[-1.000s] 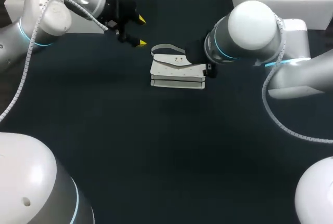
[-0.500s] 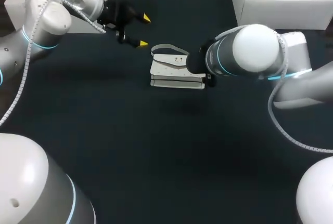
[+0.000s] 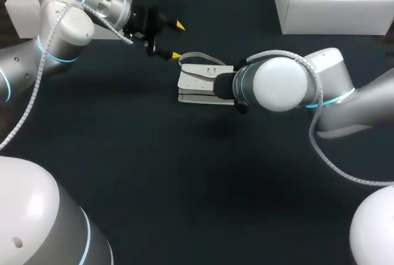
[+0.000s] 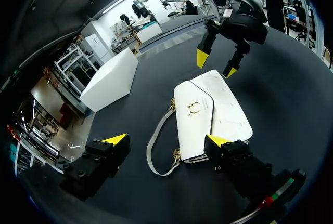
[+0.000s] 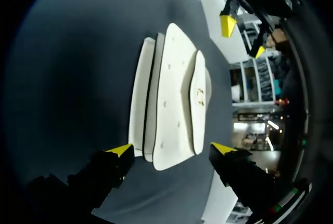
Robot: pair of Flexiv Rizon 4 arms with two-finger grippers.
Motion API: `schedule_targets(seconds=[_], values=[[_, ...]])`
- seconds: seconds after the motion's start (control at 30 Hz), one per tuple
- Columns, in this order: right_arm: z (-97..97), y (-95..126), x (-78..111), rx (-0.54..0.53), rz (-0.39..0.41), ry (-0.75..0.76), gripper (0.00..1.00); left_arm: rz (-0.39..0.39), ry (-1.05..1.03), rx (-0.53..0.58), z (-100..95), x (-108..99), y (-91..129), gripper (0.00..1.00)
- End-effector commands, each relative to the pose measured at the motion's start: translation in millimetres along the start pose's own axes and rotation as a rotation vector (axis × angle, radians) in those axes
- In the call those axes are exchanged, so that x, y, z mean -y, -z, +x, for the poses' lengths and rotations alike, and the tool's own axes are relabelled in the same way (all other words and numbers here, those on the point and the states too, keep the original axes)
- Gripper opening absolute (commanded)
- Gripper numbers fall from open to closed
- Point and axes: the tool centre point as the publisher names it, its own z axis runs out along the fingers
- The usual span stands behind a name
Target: Pick up the bag, open it, inspect its contents, close it, and place it on the opposite side
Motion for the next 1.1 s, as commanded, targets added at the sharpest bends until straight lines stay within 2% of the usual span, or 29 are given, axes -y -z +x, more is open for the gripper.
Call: schedule_targets(seconds=[0.03,0.13,0.3,0.63,0.77,1.0,1.1], values=[[3.0,-12,-4.6,0.027,0.012,-0.004,0.83,0.001,-0.008,-0.006,-1.4,-2,-8,1.0],[2.7,-16,-6.0,0.031,0.025,-0.006,0.67,0.001,-0.011,-0.009,-0.7,-2,-11,1.0],[0.2,-22,-9.9,0.038,0.04,-0.001,0.5,0.004,-0.011,-0.02,0.2,-4,-15,1.0],[-0.6,-27,-11.3,0.036,0.054,-0.002,0.38,0.004,-0.001,-0.029,0.8,-10,-16,1.0],[1.2,-26,-11.1,0.036,0.056,-0.006,0.36,0.004,0.004,-0.032,1.4,-11,-16,1.0],[2.7,-25,-9.5,0.041,0.059,-0.012,0.25,0.007,0.001,-0.045,2.9,-11,-19,1.0],[3.0,-26,-9.4,0.046,0.057,-0.018,0.16,0.01,-0.001,-0.049,3.1,-9,-20,1.0]])
